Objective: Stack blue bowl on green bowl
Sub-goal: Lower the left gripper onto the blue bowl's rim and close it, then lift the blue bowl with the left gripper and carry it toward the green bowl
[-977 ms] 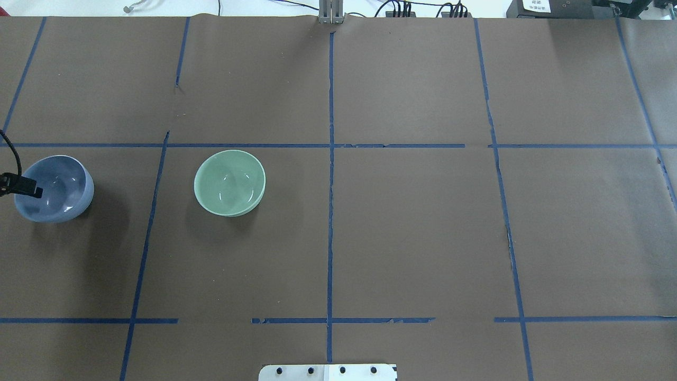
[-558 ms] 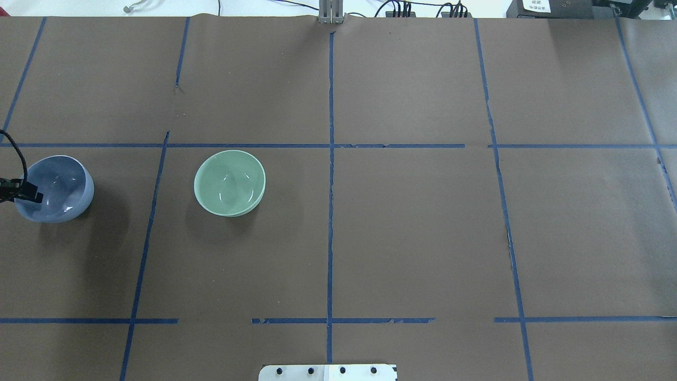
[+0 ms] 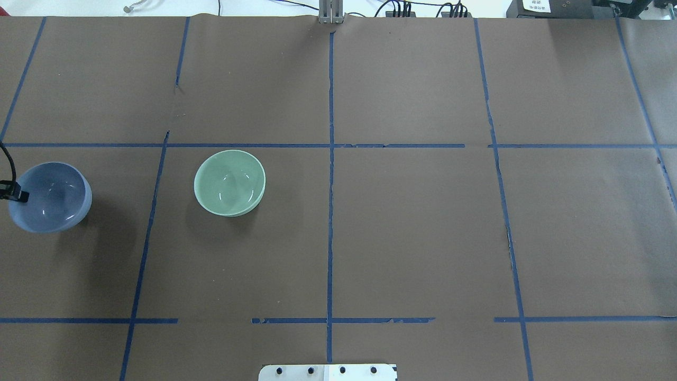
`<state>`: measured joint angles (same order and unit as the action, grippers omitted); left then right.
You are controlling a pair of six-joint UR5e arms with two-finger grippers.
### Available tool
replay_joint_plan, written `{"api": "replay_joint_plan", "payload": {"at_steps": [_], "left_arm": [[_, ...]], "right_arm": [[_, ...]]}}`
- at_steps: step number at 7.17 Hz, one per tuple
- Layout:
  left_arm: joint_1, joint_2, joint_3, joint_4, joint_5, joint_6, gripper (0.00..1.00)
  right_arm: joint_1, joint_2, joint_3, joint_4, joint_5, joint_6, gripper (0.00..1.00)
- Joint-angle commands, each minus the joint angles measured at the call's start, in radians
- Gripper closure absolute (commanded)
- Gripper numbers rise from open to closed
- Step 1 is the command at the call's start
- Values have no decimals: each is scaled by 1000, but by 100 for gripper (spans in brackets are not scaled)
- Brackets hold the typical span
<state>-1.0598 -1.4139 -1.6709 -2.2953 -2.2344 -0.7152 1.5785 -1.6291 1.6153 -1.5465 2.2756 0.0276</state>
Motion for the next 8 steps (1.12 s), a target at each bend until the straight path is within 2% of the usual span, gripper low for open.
{"api": "replay_joint_plan", "payload": {"at_steps": [1,2,3,4,5,6,8], "left_arm": [[-107,35,-193,270,-120,171,100],[-194,18,-317,539,-119,329,100],[-282,-56,-393,753,-117,421,100],[-351,-147,-421,866,-116,433,100],[-373,-158,-468,937,-116,431,100],[-367,-158,-489,950,-117,389,100],[-237,-192,-544,903,-131,69,100]], "right_arm": [[0,0,0,0,-1,0,0],[0,0,0,0,-1,0,0],[0,0,0,-1,-1,0,0],[0,0,0,0,1,0,0],[0,0,0,0,-1,0,0],[0,0,0,-1,-1,0,0],[0,0,0,-1,-1,0,0]]}}
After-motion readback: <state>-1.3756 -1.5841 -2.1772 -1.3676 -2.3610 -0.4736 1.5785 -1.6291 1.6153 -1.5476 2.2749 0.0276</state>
